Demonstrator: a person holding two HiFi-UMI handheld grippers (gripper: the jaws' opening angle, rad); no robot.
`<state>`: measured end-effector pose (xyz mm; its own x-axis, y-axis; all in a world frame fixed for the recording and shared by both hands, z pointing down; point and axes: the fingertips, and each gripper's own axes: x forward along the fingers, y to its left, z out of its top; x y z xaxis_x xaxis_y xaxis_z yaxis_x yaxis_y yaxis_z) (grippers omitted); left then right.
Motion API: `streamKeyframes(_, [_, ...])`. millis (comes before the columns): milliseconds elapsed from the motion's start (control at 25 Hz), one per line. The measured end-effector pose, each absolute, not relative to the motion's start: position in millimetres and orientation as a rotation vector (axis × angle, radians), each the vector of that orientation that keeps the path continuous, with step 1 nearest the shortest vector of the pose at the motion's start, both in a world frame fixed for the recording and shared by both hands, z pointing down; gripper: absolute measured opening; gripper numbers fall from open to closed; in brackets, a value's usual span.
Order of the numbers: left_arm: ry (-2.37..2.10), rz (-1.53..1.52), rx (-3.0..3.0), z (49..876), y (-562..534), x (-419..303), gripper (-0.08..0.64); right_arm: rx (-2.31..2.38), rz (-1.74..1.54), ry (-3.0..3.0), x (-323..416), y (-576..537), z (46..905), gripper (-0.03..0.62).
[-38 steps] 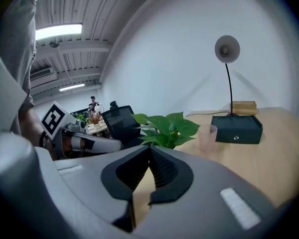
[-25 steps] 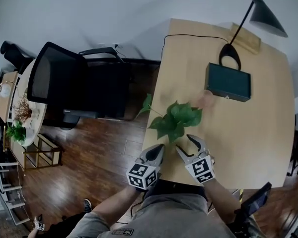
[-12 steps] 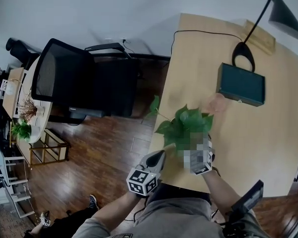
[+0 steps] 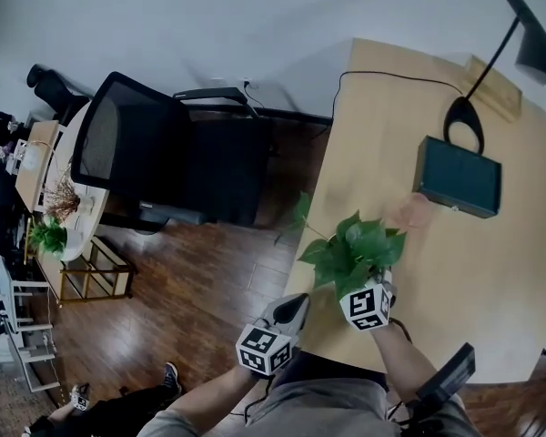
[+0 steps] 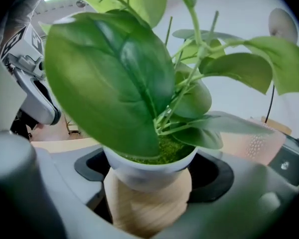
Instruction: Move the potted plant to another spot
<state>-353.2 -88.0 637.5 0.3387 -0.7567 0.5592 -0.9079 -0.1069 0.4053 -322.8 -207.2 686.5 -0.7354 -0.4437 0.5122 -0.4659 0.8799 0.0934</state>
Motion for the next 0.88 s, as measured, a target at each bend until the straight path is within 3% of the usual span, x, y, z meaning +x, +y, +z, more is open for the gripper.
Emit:
streamKeyframes(520, [-1.451,0.280,1.936,633,-91,-353,-0.008,0.653,0.100,-2.560,-321,-203,685,0.472])
streamKeyframes(880, [-1.436,0.223,2.017,603,-100,-343,-0.008,0.689,0.089,-2.595,-313,-196,624,0.472])
